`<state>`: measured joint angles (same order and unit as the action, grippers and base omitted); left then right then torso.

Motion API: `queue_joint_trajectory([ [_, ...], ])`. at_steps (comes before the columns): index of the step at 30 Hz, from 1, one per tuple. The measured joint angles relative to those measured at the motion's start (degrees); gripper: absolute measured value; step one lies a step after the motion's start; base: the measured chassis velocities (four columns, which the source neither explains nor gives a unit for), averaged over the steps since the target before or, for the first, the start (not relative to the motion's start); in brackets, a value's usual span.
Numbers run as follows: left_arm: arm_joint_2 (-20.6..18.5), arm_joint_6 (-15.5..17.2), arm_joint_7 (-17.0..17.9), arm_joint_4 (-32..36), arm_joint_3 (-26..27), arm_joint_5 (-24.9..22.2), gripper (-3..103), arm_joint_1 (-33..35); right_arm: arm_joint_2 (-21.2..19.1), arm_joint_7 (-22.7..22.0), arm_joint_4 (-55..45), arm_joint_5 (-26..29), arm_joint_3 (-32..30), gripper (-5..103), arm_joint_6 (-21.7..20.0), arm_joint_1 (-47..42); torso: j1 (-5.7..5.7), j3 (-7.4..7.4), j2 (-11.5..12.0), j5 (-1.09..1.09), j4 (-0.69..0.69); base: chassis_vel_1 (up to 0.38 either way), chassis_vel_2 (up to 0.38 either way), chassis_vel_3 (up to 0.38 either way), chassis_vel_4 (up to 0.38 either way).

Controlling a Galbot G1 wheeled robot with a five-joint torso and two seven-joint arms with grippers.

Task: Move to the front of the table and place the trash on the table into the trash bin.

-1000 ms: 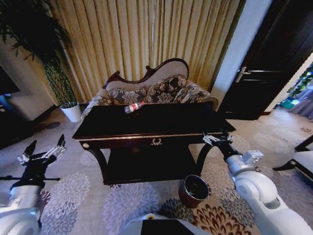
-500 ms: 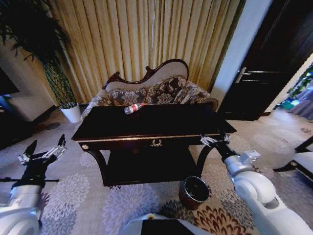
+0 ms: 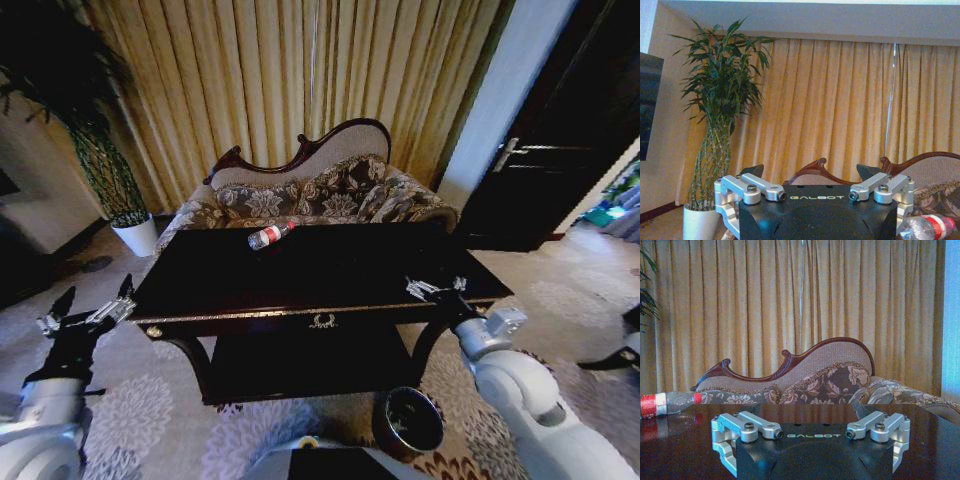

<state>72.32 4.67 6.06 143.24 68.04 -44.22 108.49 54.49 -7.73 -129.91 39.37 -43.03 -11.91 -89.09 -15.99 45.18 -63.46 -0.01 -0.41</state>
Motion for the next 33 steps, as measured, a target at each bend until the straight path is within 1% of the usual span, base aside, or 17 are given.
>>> queue_joint_trajectory([
  [6, 0.11, -0.01, 0.17, 0.0, 0.01, 0.05, 100, 0.02, -0.16, -0.11, 0.02, -0.22, 0.71, 100, 0.19, -0.08, 0.06, -0.03, -0.03, 0.0, 0.0, -0.008, 0.009, 0.012, -0.006],
  [13, 0.15, -0.02, 1.84, 0.0, 0.11, 0.13, 100, 0.01, 0.36, -0.29, 0.18, -0.96, 1.85, 100, 0.26, -0.15, 0.07, -0.03, -0.04, 0.02, 0.0, 0.0, 0.0, 0.0, 0.0],
  [17, 0.2, 1.15, 2.99, 0.0, 0.13, 0.08, 100, 0.03, 0.76, -0.33, 0.38, -1.12, 1.91, 100, 0.35, -0.21, 0.05, -0.02, -0.02, 0.0, 0.0, 0.0, 0.0, 0.0, 0.0],
  [22, 0.36, 2.08, 3.1, 0.0, -0.16, 0.02, 100, -0.17, 0.79, -0.36, 0.48, -1.12, 1.82, 100, 0.37, -0.11, 0.05, -0.02, -0.03, 0.01, 0.0, 0.0, 0.0, 0.0, 0.0],
  [33, 0.38, 2.37, 3.02, 0.0, -0.4, -0.03, 100, -0.29, 1.18, -0.43, 0.48, -1.16, 1.92, 100, 0.37, -0.11, 0.05, -0.02, -0.02, 0.01, -0.01, 0.0, 0.0, 0.0, 0.0],
])
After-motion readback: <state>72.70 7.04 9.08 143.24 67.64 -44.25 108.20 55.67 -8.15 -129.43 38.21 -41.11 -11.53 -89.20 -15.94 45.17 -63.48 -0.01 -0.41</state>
